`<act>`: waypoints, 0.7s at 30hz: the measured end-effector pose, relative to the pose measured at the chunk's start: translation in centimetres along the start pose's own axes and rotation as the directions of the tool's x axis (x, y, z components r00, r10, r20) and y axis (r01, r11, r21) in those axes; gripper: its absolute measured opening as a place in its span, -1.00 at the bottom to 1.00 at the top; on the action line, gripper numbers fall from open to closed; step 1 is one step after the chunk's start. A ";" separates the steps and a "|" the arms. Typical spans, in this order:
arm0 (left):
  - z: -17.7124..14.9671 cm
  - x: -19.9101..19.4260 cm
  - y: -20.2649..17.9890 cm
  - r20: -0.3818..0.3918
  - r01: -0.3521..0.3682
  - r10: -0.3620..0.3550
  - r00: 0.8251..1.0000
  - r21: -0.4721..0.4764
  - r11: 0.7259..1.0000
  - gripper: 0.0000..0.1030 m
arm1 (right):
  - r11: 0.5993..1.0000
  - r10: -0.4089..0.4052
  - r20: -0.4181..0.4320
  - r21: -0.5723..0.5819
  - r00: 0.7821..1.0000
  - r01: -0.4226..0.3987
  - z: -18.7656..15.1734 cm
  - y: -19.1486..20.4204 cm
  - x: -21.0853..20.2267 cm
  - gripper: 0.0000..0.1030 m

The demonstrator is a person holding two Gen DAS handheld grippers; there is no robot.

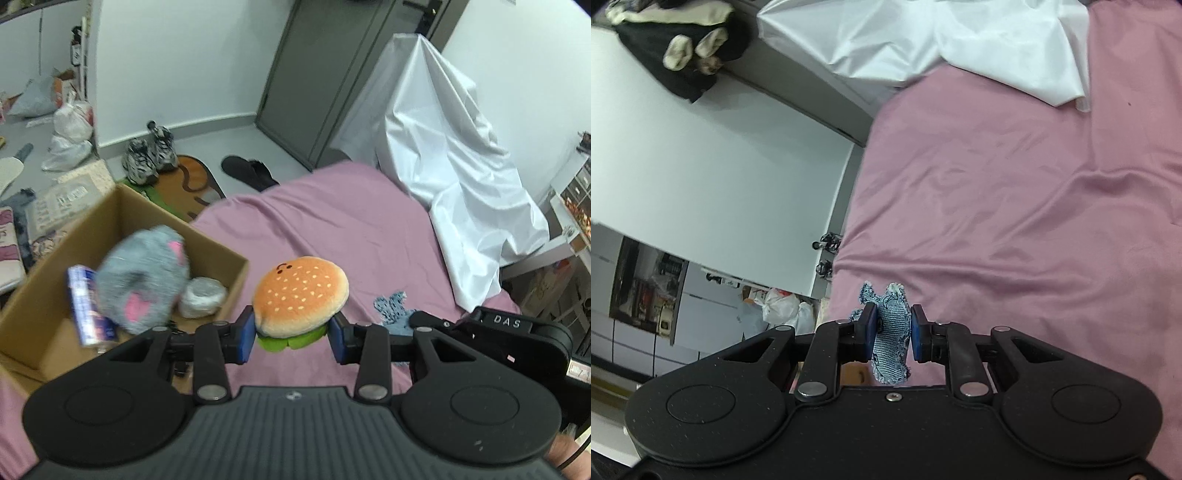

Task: Organize soft objects
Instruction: 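Carry the burger plush with the left gripper while the right carries the blue plush to the box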

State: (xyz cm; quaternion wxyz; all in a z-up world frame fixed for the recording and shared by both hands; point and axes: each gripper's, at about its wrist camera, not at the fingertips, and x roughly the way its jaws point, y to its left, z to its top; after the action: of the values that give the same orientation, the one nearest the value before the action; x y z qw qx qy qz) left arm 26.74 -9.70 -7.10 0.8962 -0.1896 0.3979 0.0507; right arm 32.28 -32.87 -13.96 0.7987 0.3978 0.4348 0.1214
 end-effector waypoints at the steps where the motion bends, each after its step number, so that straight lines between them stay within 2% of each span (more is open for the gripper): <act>1: 0.1 -0.5 0.2 0.008 -0.002 0.002 1.000 -0.002 1.000 -0.24 | 1.000 0.005 0.004 -0.012 1.000 -0.005 -0.3 0.5 -0.4 -0.63; 10: 0.5 -5.7 3.0 0.062 -0.016 0.017 0.998 -0.025 1.000 -0.23 | 0.991 0.046 0.002 -0.126 0.999 -0.045 -2.7 4.0 -1.6 -0.63; 21: 0.7 -9.7 6.8 0.086 -0.038 0.043 0.995 -0.062 0.997 -0.23 | 0.960 0.126 0.027 -0.256 0.992 -0.115 -5.9 8.2 -3.6 -0.63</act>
State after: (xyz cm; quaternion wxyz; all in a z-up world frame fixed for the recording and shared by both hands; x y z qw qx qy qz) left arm 19.00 -2.54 -1.64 0.9054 -0.2059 0.3604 0.0889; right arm 26.75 -26.35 -7.53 0.8433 0.3205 0.3735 0.2158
